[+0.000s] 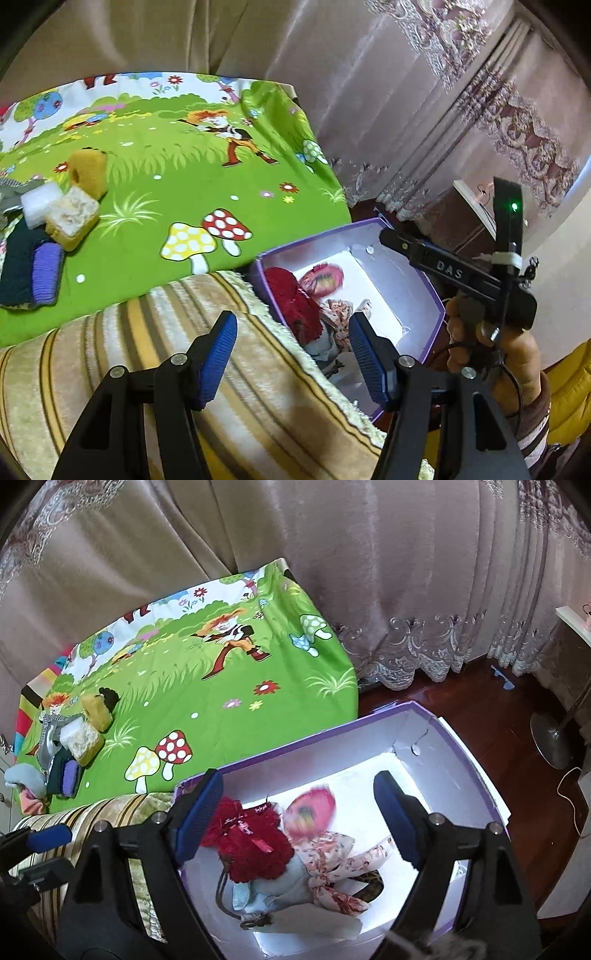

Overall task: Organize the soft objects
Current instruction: 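Carry the grey cloth and pink purse into the white box and open both tools, then move both tools back over the remaining soft items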

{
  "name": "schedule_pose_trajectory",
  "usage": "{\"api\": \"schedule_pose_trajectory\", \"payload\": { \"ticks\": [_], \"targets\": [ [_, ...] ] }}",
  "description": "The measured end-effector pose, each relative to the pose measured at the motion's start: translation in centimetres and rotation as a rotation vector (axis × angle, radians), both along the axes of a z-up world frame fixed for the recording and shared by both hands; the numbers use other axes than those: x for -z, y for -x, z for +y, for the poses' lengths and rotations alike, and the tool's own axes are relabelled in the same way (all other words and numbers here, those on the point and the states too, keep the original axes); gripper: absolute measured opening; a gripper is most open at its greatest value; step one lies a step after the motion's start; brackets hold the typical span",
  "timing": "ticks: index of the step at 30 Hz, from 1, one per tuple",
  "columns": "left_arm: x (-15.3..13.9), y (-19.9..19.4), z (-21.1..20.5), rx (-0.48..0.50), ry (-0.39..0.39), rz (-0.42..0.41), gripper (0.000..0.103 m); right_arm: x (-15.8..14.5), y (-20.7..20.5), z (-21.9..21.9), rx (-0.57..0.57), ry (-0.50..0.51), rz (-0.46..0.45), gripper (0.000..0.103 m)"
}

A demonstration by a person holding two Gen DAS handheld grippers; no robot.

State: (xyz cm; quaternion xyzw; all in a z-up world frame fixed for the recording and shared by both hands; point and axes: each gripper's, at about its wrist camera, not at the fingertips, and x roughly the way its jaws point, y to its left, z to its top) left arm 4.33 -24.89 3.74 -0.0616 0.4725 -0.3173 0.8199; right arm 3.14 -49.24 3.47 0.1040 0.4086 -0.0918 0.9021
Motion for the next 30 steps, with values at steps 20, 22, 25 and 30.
{"api": "schedule_pose_trajectory", "payload": {
  "ticks": [20,22,25,30],
  "targets": [
    [-0.4,-2.3,10.4,-0.241,0.016,-0.009,0.064,-1.8,-2.5,9.3,-0.195,0.013,-0.007,0.086],
    [-0.6,-2.6,11.9,-0.279,0.016,-0.011,0.064,-2.0,-2.8,10.5,-0.222,0.021,-0.006,0.086],
    [-0.6,-3.0,13.9,-0.323,0.016,-0.010,0.064,-2.2,-3.2,12.0,-0.254,0.027,-0.007,0.086],
    [-0.6,-4.3,16.5,-0.376,0.016,-0.008,0.064,-2.4,-4.3,14.6,-0.307,0.024,-0.006,0.086]
  ]
}}
